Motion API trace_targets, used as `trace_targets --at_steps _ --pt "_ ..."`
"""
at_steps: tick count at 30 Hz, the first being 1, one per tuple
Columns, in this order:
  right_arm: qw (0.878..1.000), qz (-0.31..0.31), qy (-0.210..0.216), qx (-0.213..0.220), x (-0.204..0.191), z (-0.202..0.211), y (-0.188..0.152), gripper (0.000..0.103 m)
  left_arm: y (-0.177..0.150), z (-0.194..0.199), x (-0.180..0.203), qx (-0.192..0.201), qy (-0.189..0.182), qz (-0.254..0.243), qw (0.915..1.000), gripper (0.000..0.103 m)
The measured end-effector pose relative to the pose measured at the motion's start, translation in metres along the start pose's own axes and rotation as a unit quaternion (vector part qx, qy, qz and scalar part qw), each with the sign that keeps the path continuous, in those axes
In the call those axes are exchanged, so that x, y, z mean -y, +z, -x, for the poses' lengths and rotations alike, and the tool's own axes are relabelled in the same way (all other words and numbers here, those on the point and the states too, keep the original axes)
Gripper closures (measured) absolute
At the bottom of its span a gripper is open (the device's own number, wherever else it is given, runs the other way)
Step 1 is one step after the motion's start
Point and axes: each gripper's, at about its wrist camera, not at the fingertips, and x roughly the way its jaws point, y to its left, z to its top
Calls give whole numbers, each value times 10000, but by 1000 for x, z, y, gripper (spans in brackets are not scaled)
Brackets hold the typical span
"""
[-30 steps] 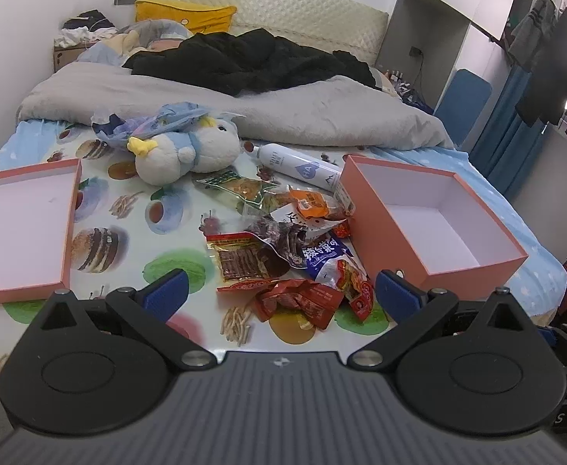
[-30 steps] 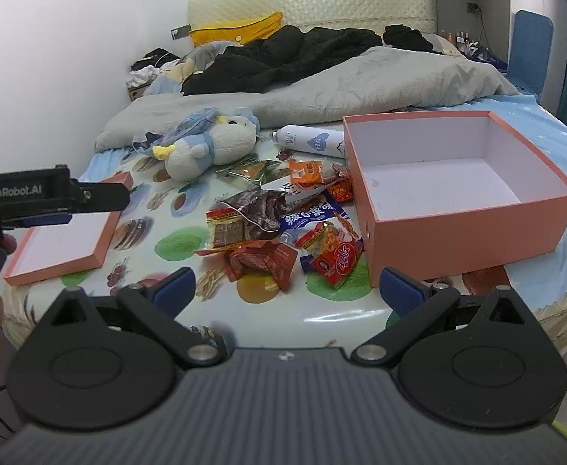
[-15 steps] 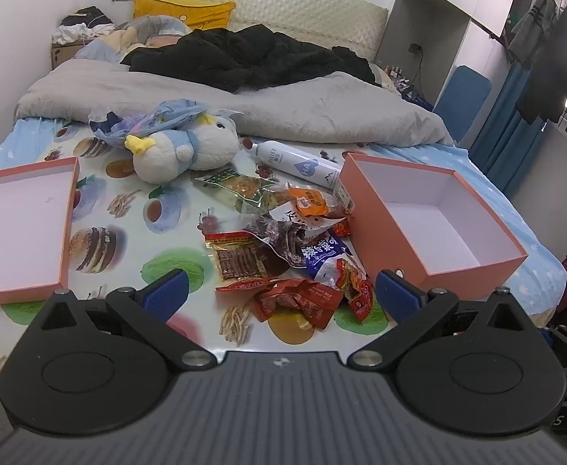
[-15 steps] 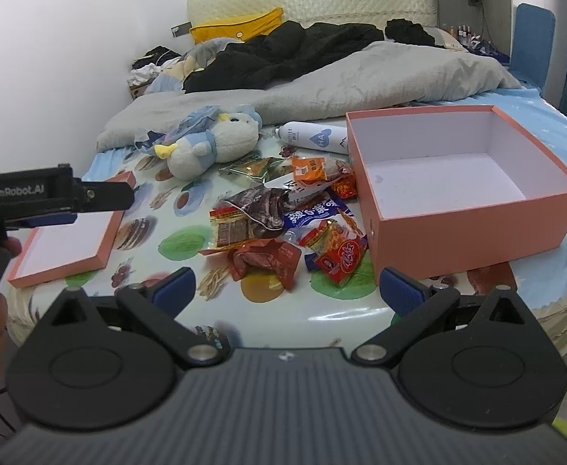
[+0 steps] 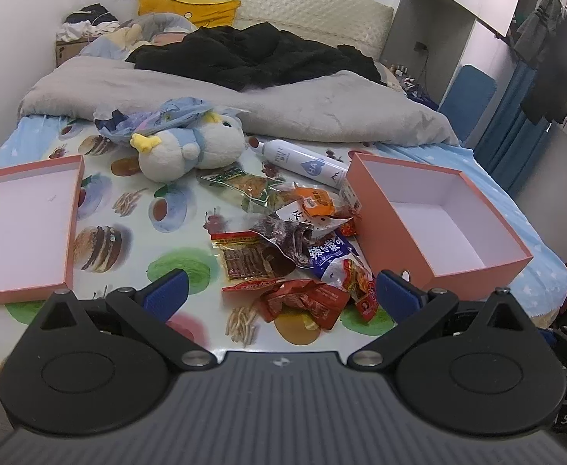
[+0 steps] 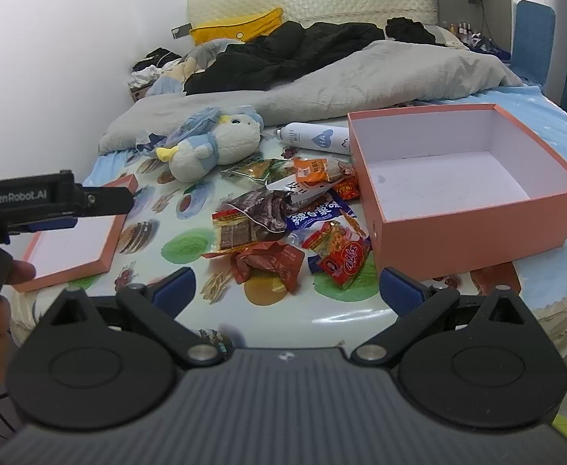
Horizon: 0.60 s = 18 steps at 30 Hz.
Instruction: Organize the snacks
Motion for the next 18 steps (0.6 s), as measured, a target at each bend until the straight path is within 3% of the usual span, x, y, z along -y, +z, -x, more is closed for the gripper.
trace_targets --at_steps 5,14,18 --pt "10000 -8 0 -12 0 -1 0 0 1 -1 0 -325 255 -165 9990 0" --pt "10000 27 29 -91 -2 -9 -6 3 0 -7 1 -393 -139 123 9991 0" --pt "9999 42 -19 -108 -1 -14 -9 3 0 -15 1 -359 -95 1 9993 0"
